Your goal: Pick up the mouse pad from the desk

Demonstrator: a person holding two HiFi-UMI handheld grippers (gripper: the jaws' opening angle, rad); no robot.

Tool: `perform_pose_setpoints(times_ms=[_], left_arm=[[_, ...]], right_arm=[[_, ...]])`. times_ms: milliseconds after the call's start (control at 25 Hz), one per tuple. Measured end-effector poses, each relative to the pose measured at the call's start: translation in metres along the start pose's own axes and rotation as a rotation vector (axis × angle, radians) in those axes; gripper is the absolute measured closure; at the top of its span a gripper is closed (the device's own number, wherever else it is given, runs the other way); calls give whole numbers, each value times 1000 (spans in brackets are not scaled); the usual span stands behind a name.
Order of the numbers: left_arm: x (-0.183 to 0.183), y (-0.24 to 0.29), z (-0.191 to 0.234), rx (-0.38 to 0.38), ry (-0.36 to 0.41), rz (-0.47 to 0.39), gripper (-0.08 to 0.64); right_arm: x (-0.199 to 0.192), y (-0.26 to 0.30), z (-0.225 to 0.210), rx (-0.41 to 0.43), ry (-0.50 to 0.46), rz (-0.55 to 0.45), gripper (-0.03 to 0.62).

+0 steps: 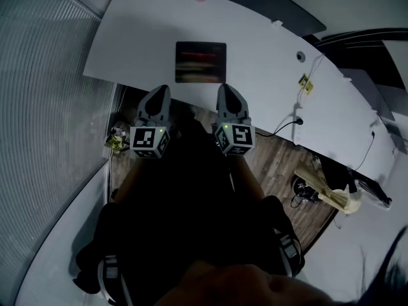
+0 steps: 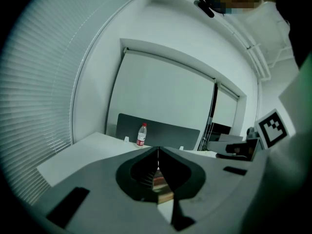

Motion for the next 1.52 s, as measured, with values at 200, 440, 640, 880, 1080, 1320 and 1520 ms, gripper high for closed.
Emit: perform_pose_setpoints(times_ms=[200, 440, 640, 880, 1080, 1320, 1520], left_arm=[[1, 29, 7, 3, -5, 34, 557], [-5, 65, 27, -7, -27, 78, 557], [-16, 99, 52, -33, -36, 114, 557], [-27, 129, 81, -46, -39, 167, 557], [-49, 147, 99, -36, -97, 240, 555], [-79, 163, 119, -36, -158, 326, 497], [-105, 173, 127, -24, -193, 399, 404]], right_arm=[[3, 27, -18, -6, 17, 22, 592], [2, 60, -26, -24, 12, 66, 592], [-4, 95, -36, -61, -5, 71, 592], [-14, 131, -39, -104, 9, 135, 592], [-32, 157, -41, -89, -11, 209, 586], [-61, 184, -46, -83, -29, 296, 520], [-91, 201, -55, -80, -52, 408, 477]])
Point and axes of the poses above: the fingertips, and each gripper's own axes: y forward along the fingers, z to its left, x out of its top, the point moved 10 cm from there along -y, backward along the fingers, and after that the axes turned 14 degrees about -x, right-handed, at the moved point
